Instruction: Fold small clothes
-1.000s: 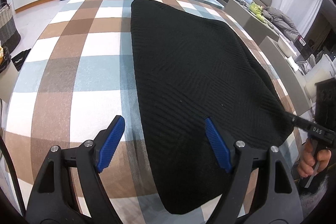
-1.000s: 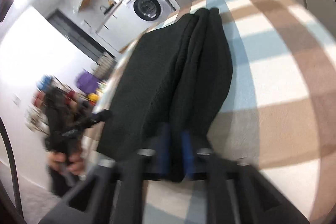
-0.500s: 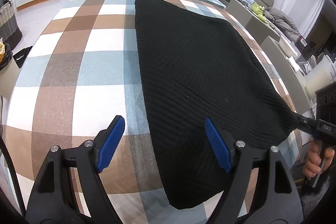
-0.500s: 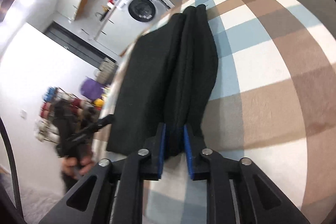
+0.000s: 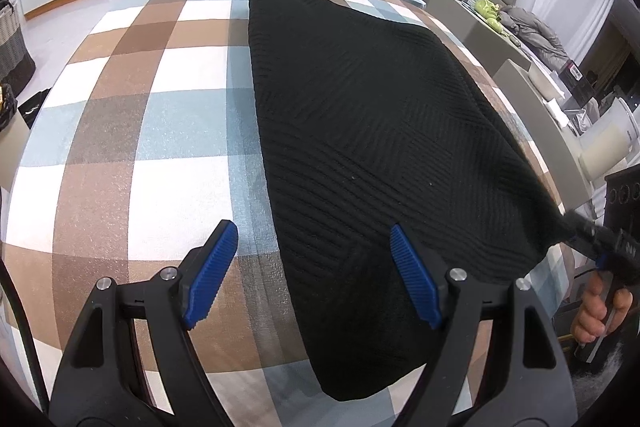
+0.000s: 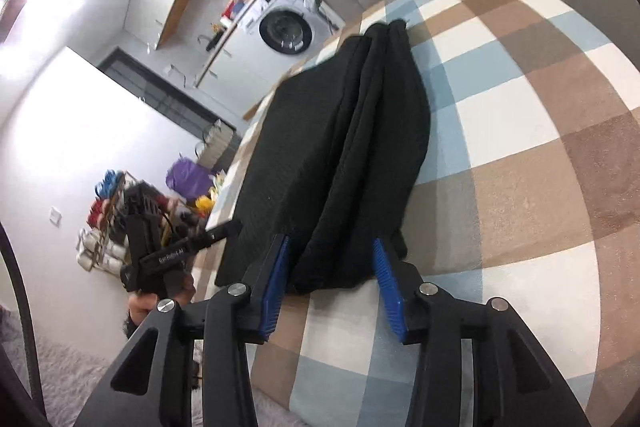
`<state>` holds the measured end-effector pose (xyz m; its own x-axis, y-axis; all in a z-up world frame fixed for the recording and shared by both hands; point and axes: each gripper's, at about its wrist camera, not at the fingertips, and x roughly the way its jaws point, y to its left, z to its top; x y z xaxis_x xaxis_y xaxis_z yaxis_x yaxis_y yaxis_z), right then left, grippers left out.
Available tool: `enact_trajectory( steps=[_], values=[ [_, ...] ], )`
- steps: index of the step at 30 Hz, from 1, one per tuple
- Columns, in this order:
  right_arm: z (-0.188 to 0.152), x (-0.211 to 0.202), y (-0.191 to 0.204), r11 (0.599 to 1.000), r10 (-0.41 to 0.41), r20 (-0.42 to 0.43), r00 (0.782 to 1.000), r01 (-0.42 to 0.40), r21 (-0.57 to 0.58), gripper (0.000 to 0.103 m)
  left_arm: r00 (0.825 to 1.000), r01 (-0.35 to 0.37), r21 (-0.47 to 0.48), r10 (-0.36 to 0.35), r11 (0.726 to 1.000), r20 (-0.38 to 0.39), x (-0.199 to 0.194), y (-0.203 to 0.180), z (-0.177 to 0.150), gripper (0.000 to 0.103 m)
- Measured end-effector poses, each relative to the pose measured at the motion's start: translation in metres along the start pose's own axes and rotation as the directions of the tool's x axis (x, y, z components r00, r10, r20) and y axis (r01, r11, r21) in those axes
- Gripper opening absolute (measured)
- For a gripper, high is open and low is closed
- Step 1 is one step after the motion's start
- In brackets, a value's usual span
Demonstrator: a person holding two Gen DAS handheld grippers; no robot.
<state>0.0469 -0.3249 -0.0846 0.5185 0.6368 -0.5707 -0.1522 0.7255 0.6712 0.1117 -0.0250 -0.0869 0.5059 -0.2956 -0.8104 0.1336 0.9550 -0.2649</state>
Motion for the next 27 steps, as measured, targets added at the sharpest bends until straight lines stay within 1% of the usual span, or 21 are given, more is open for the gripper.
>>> enact_trajectory(
  steps=[2, 4, 6, 9, 11, 16, 20, 21, 22, 24, 25, 26, 27],
  values=[
    [0.000, -0.008, -0.010, 0.997, -0.056, 0.048, 0.997, 0.053, 0.057, 0.043, 1.000, -0.001, 0.000, 0.001, 1.000, -0.006, 0.002, 0.001, 0.000, 0.076],
    [0.000, -0.013, -0.016, 0.987, -0.148, 0.072, 0.986, 0.143, 0.067, 0.043, 1.000, -0.001, -0.001, 0.001, 1.000, -0.014, 0.004, 0.002, 0.002, 0.076],
    [-0.002, -0.014, -0.017, 0.984, -0.173, 0.069, 0.982, 0.170, 0.051, 0.039, 1.000, 0.001, 0.006, 0.000, 1.000, -0.016, 0.006, 0.000, 0.004, 0.076],
    [-0.007, -0.006, -0.014, 0.977, -0.211, 0.027, 0.977, 0.211, 0.004, 0.032, 1.000, 0.002, 0.021, -0.002, 1.000, -0.017, 0.008, -0.005, 0.006, 0.076],
    [-0.009, 0.001, -0.011, 0.980, -0.196, 0.019, 0.980, 0.196, -0.019, 0.030, 1.000, 0.002, 0.027, -0.001, 1.000, -0.021, 0.009, -0.007, 0.007, 0.076],
    [-0.003, 0.022, 0.003, 0.981, -0.180, -0.008, 0.984, 0.178, -0.082, 0.030, 1.000, -0.002, 0.042, 0.003, 0.999, -0.026, 0.010, -0.011, 0.008, 0.076],
    [0.006, 0.040, 0.011, 0.974, -0.197, -0.018, 0.980, 0.193, -0.120, 0.030, 1.000, -0.008, 0.040, 0.009, 0.999, -0.025, 0.009, -0.011, 0.009, 0.076],
    [0.007, 0.042, 0.012, 0.970, -0.209, -0.014, 0.978, 0.206, -0.132, 0.028, 1.000, -0.009, 0.039, 0.010, 0.999, -0.025, 0.009, -0.011, 0.009, 0.076],
    [0.007, 0.042, 0.016, 0.965, -0.219, -0.005, 0.976, 0.216, -0.146, 0.018, 1.000, -0.011, 0.036, 0.012, 0.999, -0.024, 0.008, -0.010, 0.009, 0.076],
    [0.008, 0.036, 0.025, 0.957, -0.225, 0.032, 0.974, 0.227, -0.179, 0.012, 1.000, -0.010, 0.031, 0.011, 0.999, -0.025, 0.008, -0.009, 0.009, 0.076],
    [0.008, 0.029, 0.033, 0.957, -0.198, 0.048, 0.979, 0.204, -0.204, 0.010, 1.000, -0.007, 0.029, 0.008, 1.000, -0.025, 0.009, -0.009, 0.009, 0.076],
    [0.008, 0.023, 0.040, 0.962, -0.142, 0.040, 0.989, 0.147, -0.231, 0.009, 1.000, -0.006, 0.028, 0.007, 1.000, -0.027, 0.009, -0.008, 0.009, 0.076],
    [0.008, 0.020, 0.045, 0.963, -0.108, 0.031, 0.994, 0.112, -0.247, 0.009, 1.000, -0.005, 0.030, 0.005, 1.000, -0.028, 0.010, -0.008, 0.009, 0.076]
  ],
)
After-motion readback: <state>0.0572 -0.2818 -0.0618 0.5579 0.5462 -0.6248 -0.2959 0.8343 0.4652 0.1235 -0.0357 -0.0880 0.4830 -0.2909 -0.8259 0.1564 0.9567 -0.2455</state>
